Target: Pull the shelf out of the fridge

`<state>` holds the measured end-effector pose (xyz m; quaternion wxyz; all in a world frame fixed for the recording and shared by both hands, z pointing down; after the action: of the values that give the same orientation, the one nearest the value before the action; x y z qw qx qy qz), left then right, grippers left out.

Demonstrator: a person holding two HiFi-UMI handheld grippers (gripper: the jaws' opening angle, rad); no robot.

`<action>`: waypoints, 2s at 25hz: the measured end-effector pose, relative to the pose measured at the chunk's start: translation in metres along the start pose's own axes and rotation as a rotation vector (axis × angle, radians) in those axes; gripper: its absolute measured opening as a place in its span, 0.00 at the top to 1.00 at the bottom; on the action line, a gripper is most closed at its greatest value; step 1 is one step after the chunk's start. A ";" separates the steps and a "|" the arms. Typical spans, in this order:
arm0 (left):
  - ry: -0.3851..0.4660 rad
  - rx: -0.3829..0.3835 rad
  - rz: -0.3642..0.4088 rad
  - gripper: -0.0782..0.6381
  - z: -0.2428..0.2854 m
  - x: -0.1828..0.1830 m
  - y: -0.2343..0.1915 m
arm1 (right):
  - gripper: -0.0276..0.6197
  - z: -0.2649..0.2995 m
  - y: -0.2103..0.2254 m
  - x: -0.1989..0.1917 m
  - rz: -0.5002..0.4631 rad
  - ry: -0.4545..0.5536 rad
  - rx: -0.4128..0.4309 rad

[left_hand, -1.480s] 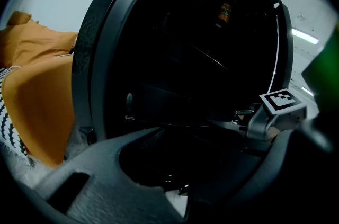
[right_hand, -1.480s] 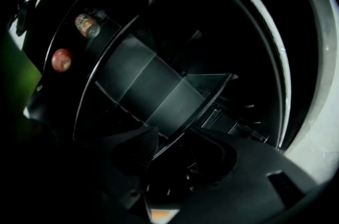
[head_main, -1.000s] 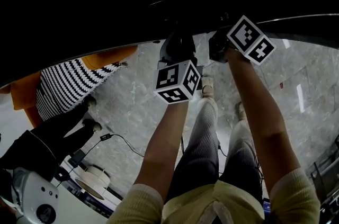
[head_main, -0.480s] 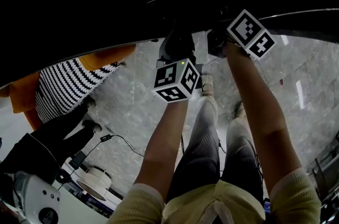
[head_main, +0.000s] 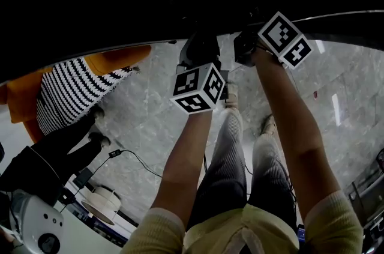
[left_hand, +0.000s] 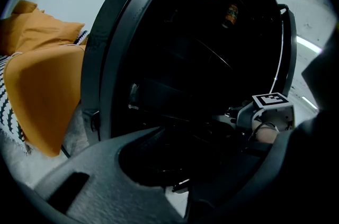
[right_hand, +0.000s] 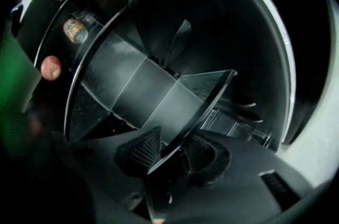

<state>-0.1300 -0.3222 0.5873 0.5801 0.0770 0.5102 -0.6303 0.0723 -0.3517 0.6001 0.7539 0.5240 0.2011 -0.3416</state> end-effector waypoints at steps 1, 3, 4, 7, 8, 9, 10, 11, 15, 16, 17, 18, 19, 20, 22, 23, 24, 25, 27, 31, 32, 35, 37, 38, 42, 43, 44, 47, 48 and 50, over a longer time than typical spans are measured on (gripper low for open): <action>0.001 0.003 -0.009 0.85 0.000 -0.001 -0.001 | 0.73 -0.001 0.000 -0.001 0.003 -0.003 0.001; 0.004 0.005 -0.027 0.85 -0.001 -0.003 -0.001 | 0.73 -0.005 0.002 -0.003 0.006 -0.007 0.003; 0.006 0.004 -0.036 0.85 -0.002 -0.005 0.000 | 0.73 -0.008 0.002 -0.005 0.005 -0.008 0.005; 0.020 -0.003 -0.079 0.85 -0.005 -0.007 0.000 | 0.73 -0.014 0.003 -0.008 0.004 -0.015 0.016; 0.028 -0.008 -0.100 0.85 -0.006 -0.008 0.000 | 0.73 -0.015 0.003 -0.009 0.005 -0.018 0.018; 0.038 -0.015 -0.122 0.85 -0.006 -0.008 0.000 | 0.73 -0.016 0.004 -0.010 0.006 -0.021 0.020; 0.047 -0.022 -0.143 0.85 -0.007 -0.009 0.001 | 0.74 -0.018 0.004 -0.011 0.005 -0.023 0.022; 0.052 -0.027 -0.159 0.85 -0.008 -0.009 0.002 | 0.74 -0.019 0.004 -0.011 0.005 -0.024 0.024; 0.049 -0.034 -0.191 0.84 -0.008 -0.014 0.003 | 0.74 -0.023 0.005 -0.014 0.006 -0.028 0.033; 0.047 -0.037 -0.206 0.81 -0.007 -0.015 0.002 | 0.74 -0.024 0.006 -0.015 0.005 -0.030 0.036; 0.047 -0.041 -0.226 0.79 -0.007 -0.017 0.001 | 0.74 -0.025 0.006 -0.015 0.004 -0.033 0.039; 0.048 -0.048 -0.249 0.79 -0.007 -0.018 0.000 | 0.74 -0.026 0.006 -0.016 0.003 -0.036 0.041; 0.051 -0.056 -0.270 0.79 -0.007 -0.019 -0.002 | 0.74 -0.027 0.007 -0.017 0.004 -0.039 0.043; 0.054 -0.065 -0.288 0.78 -0.007 -0.020 -0.002 | 0.74 -0.029 0.008 -0.018 0.004 -0.041 0.044; 0.060 -0.086 -0.317 0.74 -0.007 -0.021 -0.002 | 0.74 -0.032 0.008 -0.019 0.006 -0.043 0.046; 0.062 -0.097 -0.335 0.71 -0.007 -0.021 -0.002 | 0.74 -0.034 0.009 -0.020 0.007 -0.044 0.047; 0.062 -0.105 -0.357 0.69 -0.007 -0.021 -0.003 | 0.74 -0.036 0.009 -0.021 0.008 -0.044 0.048; 0.060 -0.111 -0.382 0.69 -0.007 -0.021 -0.003 | 0.74 -0.038 0.008 -0.022 0.009 -0.044 0.048; 0.058 -0.122 -0.426 0.68 -0.005 -0.022 -0.003 | 0.74 -0.042 0.009 -0.024 0.008 -0.044 0.049; 0.059 -0.125 -0.447 0.68 -0.001 -0.023 -0.003 | 0.74 -0.049 0.011 -0.026 0.007 -0.050 0.052; 0.058 -0.122 -0.449 0.68 -0.001 -0.023 -0.004 | 0.74 -0.050 0.011 -0.027 0.005 -0.052 0.054; 0.053 -0.110 -0.454 0.68 -0.001 -0.025 -0.005 | 0.74 -0.054 0.011 -0.030 -0.002 -0.057 0.060; 0.046 -0.106 -0.460 0.68 -0.003 -0.027 -0.006 | 0.74 -0.059 0.011 -0.031 -0.002 -0.060 0.063; 0.045 -0.106 -0.464 0.68 -0.003 -0.028 -0.007 | 0.74 -0.062 0.011 -0.032 -0.002 -0.063 0.065; 0.058 -0.114 -0.488 0.68 -0.002 -0.029 -0.008 | 0.74 -0.072 0.012 -0.036 -0.001 -0.068 0.068; 0.063 -0.116 -0.495 0.68 -0.002 -0.029 -0.009 | 0.74 -0.074 0.012 -0.036 0.000 -0.068 0.069; 0.067 -0.118 -0.502 0.68 -0.001 -0.029 -0.009 | 0.74 -0.076 0.013 -0.037 0.000 -0.068 0.070; 0.074 -0.122 -0.521 0.68 -0.001 -0.030 -0.009 | 0.74 -0.081 0.013 -0.040 0.002 -0.069 0.072; 0.080 -0.120 -0.520 0.68 -0.001 -0.030 -0.009 | 0.74 -0.082 0.014 -0.040 0.003 -0.069 0.073; 0.095 -0.113 -0.508 0.68 -0.002 -0.030 -0.011 | 0.75 -0.085 0.014 -0.040 0.004 -0.069 0.078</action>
<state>-0.1304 -0.3030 0.6124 0.3818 -0.0567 0.5744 -0.7219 0.0597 -0.2576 0.6038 0.7400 0.5412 0.1606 -0.3656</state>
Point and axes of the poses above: the fingertips, and each gripper's own axes: z forward along the fingers, y to its right, x out of its top, the point moved 8 cm from there along -z, backward along the fingers, and after that the axes turned 12 degrees about -z, right-handed, at the moved point
